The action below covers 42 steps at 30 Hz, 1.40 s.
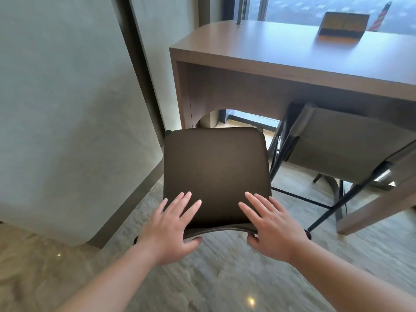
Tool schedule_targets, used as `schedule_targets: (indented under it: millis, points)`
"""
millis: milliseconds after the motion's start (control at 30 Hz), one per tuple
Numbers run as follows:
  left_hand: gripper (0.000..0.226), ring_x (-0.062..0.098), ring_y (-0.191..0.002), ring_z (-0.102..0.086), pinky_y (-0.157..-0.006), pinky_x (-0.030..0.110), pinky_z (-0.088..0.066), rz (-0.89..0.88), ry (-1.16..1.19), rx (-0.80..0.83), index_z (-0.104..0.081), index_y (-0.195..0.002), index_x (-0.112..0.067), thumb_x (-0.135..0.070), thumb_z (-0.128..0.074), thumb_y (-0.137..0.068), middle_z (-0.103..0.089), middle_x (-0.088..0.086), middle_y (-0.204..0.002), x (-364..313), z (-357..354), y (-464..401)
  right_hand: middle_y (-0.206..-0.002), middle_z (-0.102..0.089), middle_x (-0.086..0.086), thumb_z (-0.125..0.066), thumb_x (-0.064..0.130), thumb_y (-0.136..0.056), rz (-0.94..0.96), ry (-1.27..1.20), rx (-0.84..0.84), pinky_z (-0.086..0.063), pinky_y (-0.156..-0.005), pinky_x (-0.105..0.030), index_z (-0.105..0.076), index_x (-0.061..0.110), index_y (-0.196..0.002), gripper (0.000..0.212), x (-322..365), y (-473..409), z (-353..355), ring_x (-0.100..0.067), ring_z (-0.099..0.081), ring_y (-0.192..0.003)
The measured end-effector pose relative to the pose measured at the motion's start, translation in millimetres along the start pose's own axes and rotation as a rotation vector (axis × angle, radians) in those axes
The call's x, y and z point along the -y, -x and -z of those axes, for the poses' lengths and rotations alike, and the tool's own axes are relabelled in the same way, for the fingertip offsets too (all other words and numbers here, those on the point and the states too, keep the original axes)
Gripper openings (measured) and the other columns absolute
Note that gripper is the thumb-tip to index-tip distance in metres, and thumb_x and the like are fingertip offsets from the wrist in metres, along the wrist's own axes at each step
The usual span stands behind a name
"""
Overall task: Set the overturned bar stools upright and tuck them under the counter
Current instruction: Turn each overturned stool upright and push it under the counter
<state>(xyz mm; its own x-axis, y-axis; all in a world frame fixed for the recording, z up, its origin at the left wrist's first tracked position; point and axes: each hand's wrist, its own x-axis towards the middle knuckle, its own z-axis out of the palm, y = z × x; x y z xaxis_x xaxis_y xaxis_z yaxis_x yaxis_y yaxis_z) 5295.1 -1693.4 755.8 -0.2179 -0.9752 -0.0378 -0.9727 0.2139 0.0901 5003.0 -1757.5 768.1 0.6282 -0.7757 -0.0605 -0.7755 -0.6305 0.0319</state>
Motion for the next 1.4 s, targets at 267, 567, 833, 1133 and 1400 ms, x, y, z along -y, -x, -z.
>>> schedule_targets:
  millis: [267, 567, 833, 1133, 1400]
  points:
    - [0.076, 0.017, -0.152, -0.004, -0.12, 0.045, -0.006, -0.01, -0.111, -0.014, -0.017, -0.157, -0.031, -0.068, -0.027, -0.091, -0.006, 0.002, -0.165, -24, -7, 9, -0.154, -0.039, -0.01, -0.054, 0.054, -0.089, 0.063, 0.049, -0.073, -0.039, -0.109, -0.051, -0.035, 0.025, -0.15, 0.07, -9, 23, -16, -0.031, -0.042, -0.139]
    - [0.092, 0.015, -0.153, 0.002, -0.114, 0.031, -0.032, 0.01, 0.129, 0.425, 0.002, -0.154, -0.046, 0.009, -0.034, -0.09, 0.005, -0.012, -0.166, -40, -7, 22, -0.165, -0.009, 0.006, -0.04, 0.001, -0.091, 0.092, -0.105, 0.296, -0.053, -0.084, -0.039, 0.001, 0.044, -0.153, 0.087, -2, 33, -13, -0.025, -0.041, -0.137]
    - [0.094, 0.013, -0.144, -0.033, -0.096, 0.016, -0.035, 0.084, 0.208, 0.475, -0.015, -0.153, -0.05, 0.012, -0.029, -0.085, -0.024, -0.011, -0.162, -63, 5, 37, -0.154, -0.039, 0.006, -0.035, -0.006, -0.084, 0.12, -0.083, 0.394, -0.054, -0.077, -0.039, -0.013, 0.035, -0.156, 0.086, 8, 46, -12, -0.026, -0.064, -0.103]
    - [0.093, 0.011, -0.142, -0.036, -0.096, 0.015, -0.038, 0.086, 0.243, 0.446, -0.021, -0.152, -0.05, 0.011, -0.032, -0.082, -0.034, -0.01, -0.159, -83, -4, 61, -0.148, -0.047, 0.007, -0.036, -0.005, -0.084, 0.149, -0.104, 0.411, -0.051, -0.076, -0.036, -0.026, 0.029, -0.154, 0.079, 12, 74, -16, -0.027, -0.064, -0.1]
    - [0.096, 0.014, -0.12, -0.056, -0.07, 0.009, -0.042, 0.092, 0.23, 0.435, -0.022, -0.149, -0.054, 0.011, -0.032, -0.079, -0.044, -0.009, -0.152, -92, -2, 83, -0.144, -0.05, 0.007, -0.036, -0.005, -0.082, 0.178, -0.111, 0.386, -0.044, -0.072, -0.032, -0.03, 0.03, -0.151, 0.078, 16, 95, -10, -0.029, -0.064, -0.098]
